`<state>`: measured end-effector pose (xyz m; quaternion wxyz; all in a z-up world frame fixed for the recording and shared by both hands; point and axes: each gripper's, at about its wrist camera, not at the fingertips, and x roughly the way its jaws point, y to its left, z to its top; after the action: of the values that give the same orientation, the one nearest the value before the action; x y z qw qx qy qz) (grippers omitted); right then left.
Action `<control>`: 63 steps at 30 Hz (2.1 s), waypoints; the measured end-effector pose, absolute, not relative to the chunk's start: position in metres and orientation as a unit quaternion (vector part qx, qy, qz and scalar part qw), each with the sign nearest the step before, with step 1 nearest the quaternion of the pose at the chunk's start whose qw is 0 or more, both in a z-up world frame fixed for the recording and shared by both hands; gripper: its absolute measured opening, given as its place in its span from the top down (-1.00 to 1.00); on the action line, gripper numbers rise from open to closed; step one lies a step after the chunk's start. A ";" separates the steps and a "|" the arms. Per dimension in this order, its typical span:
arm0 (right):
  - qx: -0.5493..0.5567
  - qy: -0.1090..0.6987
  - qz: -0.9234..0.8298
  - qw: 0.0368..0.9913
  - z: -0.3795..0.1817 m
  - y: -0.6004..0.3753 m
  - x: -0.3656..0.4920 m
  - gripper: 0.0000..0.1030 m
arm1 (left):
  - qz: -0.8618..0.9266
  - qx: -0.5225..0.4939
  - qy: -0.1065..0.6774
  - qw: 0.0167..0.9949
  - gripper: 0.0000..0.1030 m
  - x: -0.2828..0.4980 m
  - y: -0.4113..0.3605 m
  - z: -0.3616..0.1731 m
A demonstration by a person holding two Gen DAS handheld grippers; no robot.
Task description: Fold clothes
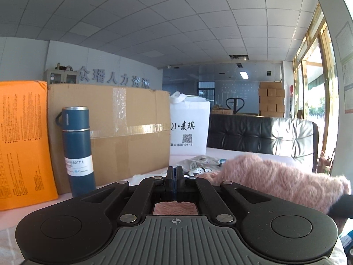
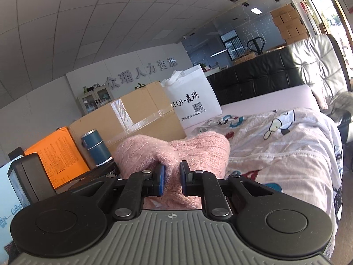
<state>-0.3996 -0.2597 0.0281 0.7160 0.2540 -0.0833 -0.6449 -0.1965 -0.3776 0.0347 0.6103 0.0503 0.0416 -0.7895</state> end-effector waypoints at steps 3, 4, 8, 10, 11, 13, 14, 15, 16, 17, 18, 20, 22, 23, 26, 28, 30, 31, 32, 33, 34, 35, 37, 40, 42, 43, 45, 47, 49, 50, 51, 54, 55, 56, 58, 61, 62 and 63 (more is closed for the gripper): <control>0.268 -0.071 -0.644 0.713 0.017 -0.254 -0.400 0.74 | -0.786 0.060 0.027 0.615 1.00 -0.198 -0.373 0.033; 0.270 -0.064 -0.644 0.713 0.013 -0.253 -0.400 0.74 | -0.787 0.065 0.023 0.613 1.00 -0.199 -0.372 0.033; 0.274 -0.039 -0.645 0.712 -0.003 -0.253 -0.403 0.74 | -0.798 0.103 0.017 0.593 1.00 -0.209 -0.372 0.023; 0.279 -0.025 -0.647 0.709 -0.009 -0.259 -0.407 0.74 | -0.804 0.121 0.028 0.582 1.00 -0.210 -0.376 0.016; 0.279 -0.019 -0.648 0.709 -0.012 -0.261 -0.408 0.74 | -0.804 0.128 0.036 0.579 1.00 -0.210 -0.378 0.012; 0.273 -0.009 -0.646 0.713 -0.016 -0.264 -0.409 0.74 | -0.804 0.142 0.052 0.575 1.00 -0.210 -0.384 0.006; 0.270 -0.004 -0.646 0.714 -0.019 -0.265 -0.409 0.74 | -0.804 0.147 0.057 0.574 0.98 -0.210 -0.385 0.003; 0.267 0.001 -0.645 0.716 -0.021 -0.266 -0.409 0.74 | -0.803 0.149 0.058 0.575 0.97 -0.210 -0.386 0.001; 0.264 0.005 -0.644 0.718 -0.023 -0.267 -0.409 0.73 | -0.801 0.151 0.057 0.576 0.96 -0.211 -0.385 0.000; 0.262 0.008 -0.641 0.721 -0.025 -0.268 -0.408 0.70 | -0.800 0.155 0.055 0.577 0.93 -0.212 -0.384 -0.001; 0.262 0.011 -0.639 0.723 -0.027 -0.271 -0.407 0.65 | -0.799 0.160 0.053 0.577 0.93 -0.212 -0.384 -0.002; 0.265 0.010 -0.640 0.721 -0.030 -0.274 -0.405 0.54 | -0.797 0.167 0.055 0.578 0.93 -0.212 -0.385 -0.005; 0.267 0.012 -0.639 0.722 -0.033 -0.278 -0.403 0.47 | -0.795 0.173 0.058 0.579 0.93 -0.212 -0.388 -0.007; 0.265 0.014 -0.638 0.722 -0.033 -0.279 -0.402 0.42 | -0.793 0.177 0.061 0.579 0.93 -0.212 -0.389 -0.008; 0.267 0.010 -0.637 0.723 -0.034 -0.280 -0.403 0.20 | -0.792 0.187 0.063 0.578 0.92 -0.213 -0.389 -0.011; 0.271 0.009 -0.637 0.721 -0.037 -0.281 -0.403 0.15 | -0.791 0.191 0.066 0.577 0.92 -0.212 -0.390 -0.013; 0.276 0.010 -0.636 0.720 -0.039 -0.283 -0.402 0.08 | -0.791 0.194 0.068 0.576 0.92 -0.212 -0.390 -0.014; 0.278 0.011 -0.636 0.720 -0.040 -0.283 -0.402 0.05 | -0.791 0.194 0.070 0.576 0.92 -0.212 -0.390 -0.014; 0.279 0.011 -0.635 0.721 -0.040 -0.283 -0.402 0.02 | -0.791 0.196 0.071 0.575 0.92 -0.212 -0.391 -0.015; 0.279 0.012 -0.634 0.721 -0.040 -0.284 -0.402 0.00 | -0.791 0.198 0.071 0.574 0.92 -0.212 -0.391 -0.015; 0.279 0.012 -0.634 0.721 -0.040 -0.284 -0.402 -0.04 | -0.792 0.200 0.072 0.573 0.92 -0.213 -0.391 -0.016; 0.279 0.013 -0.634 0.721 -0.040 -0.284 -0.402 -0.07 | -0.792 0.202 0.073 0.572 0.92 -0.213 -0.391 -0.016; 0.279 0.014 -0.634 0.721 -0.040 -0.284 -0.402 -0.13 | -0.792 0.205 0.075 0.570 0.91 -0.213 -0.392 -0.017; 0.274 0.021 -0.639 0.718 -0.039 -0.287 -0.401 -0.16 | -0.791 0.206 0.076 0.570 0.91 -0.211 -0.392 -0.017; 0.266 0.030 -0.647 0.714 -0.037 -0.289 -0.399 -0.19 | -0.790 0.205 0.077 0.572 0.91 -0.210 -0.393 -0.016; 0.259 0.035 -0.653 0.711 -0.035 -0.292 -0.398 -0.28 | -0.789 0.205 0.078 0.574 0.90 -0.208 -0.394 -0.016; 0.241 0.047 -0.666 0.705 -0.030 -0.297 -0.396 -0.40 | -0.786 0.206 0.081 0.577 0.90 -0.206 -0.396 -0.017; 0.230 0.050 -0.669 0.705 -0.027 -0.303 -0.396 -0.47 | -0.784 0.204 0.081 0.580 0.90 -0.203 -0.398 -0.015; 0.223 0.050 -0.671 0.705 -0.025 -0.309 -0.397 -0.56 | -0.785 0.203 0.082 0.580 0.88 -0.200 -0.400 -0.014; 0.219 0.053 -0.675 0.703 -0.025 -0.314 -0.396 -0.60 | -0.784 0.202 0.084 0.581 0.88 -0.198 -0.402 -0.014; 0.214 0.055 -0.678 0.701 -0.024 -0.319 -0.396 -0.62 | -0.781 0.200 0.088 0.586 0.85 -0.194 -0.404 -0.013; 0.215 0.063 -0.684 0.694 -0.027 -0.334 -0.395 -0.72 | -0.769 0.186 0.099 0.603 0.49 -0.182 -0.408 -0.009; 0.222 0.068 -0.681 0.695 -0.027 -0.339 -0.394 -0.73 | -0.765 0.180 0.101 0.610 0.35 -0.179 -0.409 -0.007; 0.228 0.072 -0.677 0.696 -0.028 -0.344 -0.393 -0.73 | -0.761 0.174 0.103 0.616 0.28 -0.175 -0.410 -0.006; 0.227 0.083 -0.672 0.700 -0.028 -0.350 -0.387 -0.81 | -0.750 0.164 0.111 0.631 -0.16 -0.168 -0.412 -0.004; 0.216 0.105 -0.667 0.705 -0.028 -0.360 -0.377 -0.85 | -0.737 0.149 0.131 0.646 -0.54 -0.156 -0.417 -0.003; 0.215 0.108 -0.666 0.706 -0.028 -0.363 -0.375 -0.85 | -0.735 0.149 0.141 0.646 -0.55 -0.151 -0.419 -0.002; 0.214 0.112 -0.666 0.706 -0.028 -0.366 -0.373 -0.85 | -0.734 0.150 0.148 0.646 -0.56 -0.148 -0.421 -0.002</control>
<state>-0.3730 -0.3660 -0.0277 0.7061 0.2144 0.1121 -0.6655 -0.1484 -0.4206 -0.0023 0.6458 0.1500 0.1482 -0.7338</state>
